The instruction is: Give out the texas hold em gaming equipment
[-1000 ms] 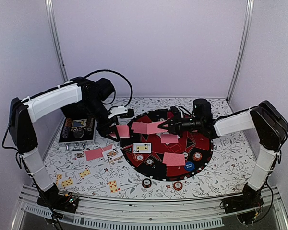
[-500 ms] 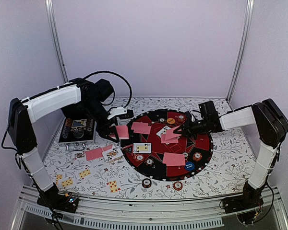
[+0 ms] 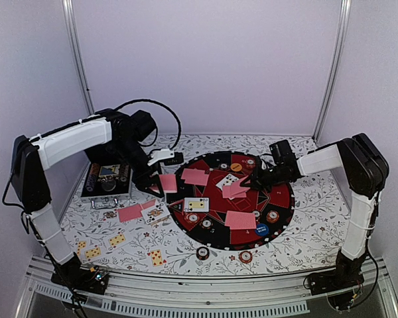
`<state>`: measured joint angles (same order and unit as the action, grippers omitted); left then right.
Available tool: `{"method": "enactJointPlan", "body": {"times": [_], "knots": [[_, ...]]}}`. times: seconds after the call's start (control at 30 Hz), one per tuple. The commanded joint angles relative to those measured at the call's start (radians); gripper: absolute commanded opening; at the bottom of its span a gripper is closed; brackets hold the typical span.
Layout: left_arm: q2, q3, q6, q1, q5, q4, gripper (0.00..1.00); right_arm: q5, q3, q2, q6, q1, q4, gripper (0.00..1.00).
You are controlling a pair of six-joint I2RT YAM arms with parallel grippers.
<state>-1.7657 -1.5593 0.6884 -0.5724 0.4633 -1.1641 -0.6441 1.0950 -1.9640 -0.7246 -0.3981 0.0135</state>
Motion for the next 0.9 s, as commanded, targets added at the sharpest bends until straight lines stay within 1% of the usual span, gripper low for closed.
{"method": "enactJointPlan", "body": {"times": [0.0,0.2,0.4,0.47,0.53,0.63,0.67,0.87], "knots": [[0.026,0.011,0.013,0.016,0.02,0.02,0.2,0.017,0.033,-0.03,0.025,0.013,-0.014,0.0],[0.026,0.007,0.013,0.017,0.021,0.019,0.2,0.025,0.029,-0.036,0.04,0.027,-0.014,0.0],[0.027,0.008,0.008,0.017,0.021,0.018,0.2,0.081,0.032,-0.037,0.072,0.031,-0.076,0.0],[0.031,0.011,0.007,0.017,0.018,0.02,0.2,0.102,0.033,-0.033,0.087,0.031,-0.092,0.02],[0.033,0.017,0.007,0.019,0.014,0.021,0.19,0.125,0.033,-0.031,0.098,0.03,-0.11,0.11],[0.042,0.031,0.007,0.021,0.012,0.029,0.2,0.152,0.037,-0.026,0.116,0.03,-0.136,0.26],[0.043,0.038,0.007,0.023,0.011,0.031,0.19,0.159,0.037,-0.023,0.12,0.03,-0.144,0.29],[0.057,0.094,0.009,0.046,0.009,0.063,0.19,0.192,0.055,0.025,0.142,0.031,-0.207,0.4]]}}
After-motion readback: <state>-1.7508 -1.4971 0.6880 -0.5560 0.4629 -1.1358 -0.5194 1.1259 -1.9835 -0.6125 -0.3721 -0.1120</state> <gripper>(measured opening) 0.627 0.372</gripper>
